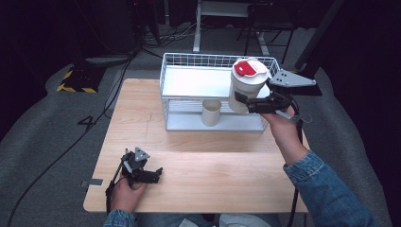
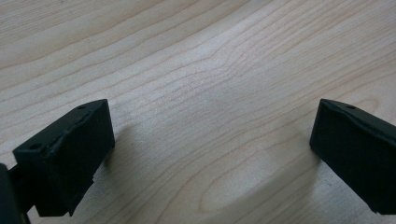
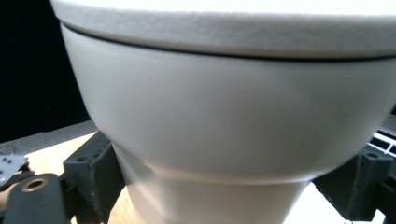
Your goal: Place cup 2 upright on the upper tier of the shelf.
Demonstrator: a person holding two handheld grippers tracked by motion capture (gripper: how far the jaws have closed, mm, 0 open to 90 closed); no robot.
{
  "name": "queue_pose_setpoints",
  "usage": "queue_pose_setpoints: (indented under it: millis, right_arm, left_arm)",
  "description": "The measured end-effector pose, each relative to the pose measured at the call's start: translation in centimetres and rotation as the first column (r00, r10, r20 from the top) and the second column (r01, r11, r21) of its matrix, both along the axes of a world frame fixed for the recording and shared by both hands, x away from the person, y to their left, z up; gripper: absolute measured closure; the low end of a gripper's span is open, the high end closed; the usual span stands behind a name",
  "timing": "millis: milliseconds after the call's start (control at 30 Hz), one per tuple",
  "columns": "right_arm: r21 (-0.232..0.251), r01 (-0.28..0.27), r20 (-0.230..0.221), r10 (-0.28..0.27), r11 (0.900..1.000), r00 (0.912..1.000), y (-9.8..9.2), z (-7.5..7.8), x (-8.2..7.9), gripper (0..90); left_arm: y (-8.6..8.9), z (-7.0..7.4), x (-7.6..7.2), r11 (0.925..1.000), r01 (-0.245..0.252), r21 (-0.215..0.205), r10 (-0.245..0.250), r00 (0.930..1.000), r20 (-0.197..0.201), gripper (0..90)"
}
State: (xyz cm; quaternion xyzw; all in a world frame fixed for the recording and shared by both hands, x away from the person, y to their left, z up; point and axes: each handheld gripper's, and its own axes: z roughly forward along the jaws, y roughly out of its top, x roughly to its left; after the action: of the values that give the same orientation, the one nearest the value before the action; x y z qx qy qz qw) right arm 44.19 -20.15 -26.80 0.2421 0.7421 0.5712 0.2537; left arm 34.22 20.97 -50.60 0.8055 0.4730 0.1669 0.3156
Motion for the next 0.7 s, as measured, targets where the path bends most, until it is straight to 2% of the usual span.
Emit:
queue_pose_setpoints:
  millis: [267, 700]
  right_arm:
    - [0.008, 0.028, 0.014, -0.029, 1.0, 0.9995, 1.3, 0.7, 2.3, 13.7]
    - [0.032, 0.086, -0.011, -0.086, 0.996, 0.9963, 2.6, 0.6, 5.9, 13.7]
  left_arm:
    - [0.0, 0.0, 0.0, 1.0, 0.0, 0.0, 0.0, 1.0, 0.0, 0.3]
    - [0.0, 0.0, 0.0, 1.0, -0.002, -0.003, 0.002, 1.0, -0.003, 0.3]
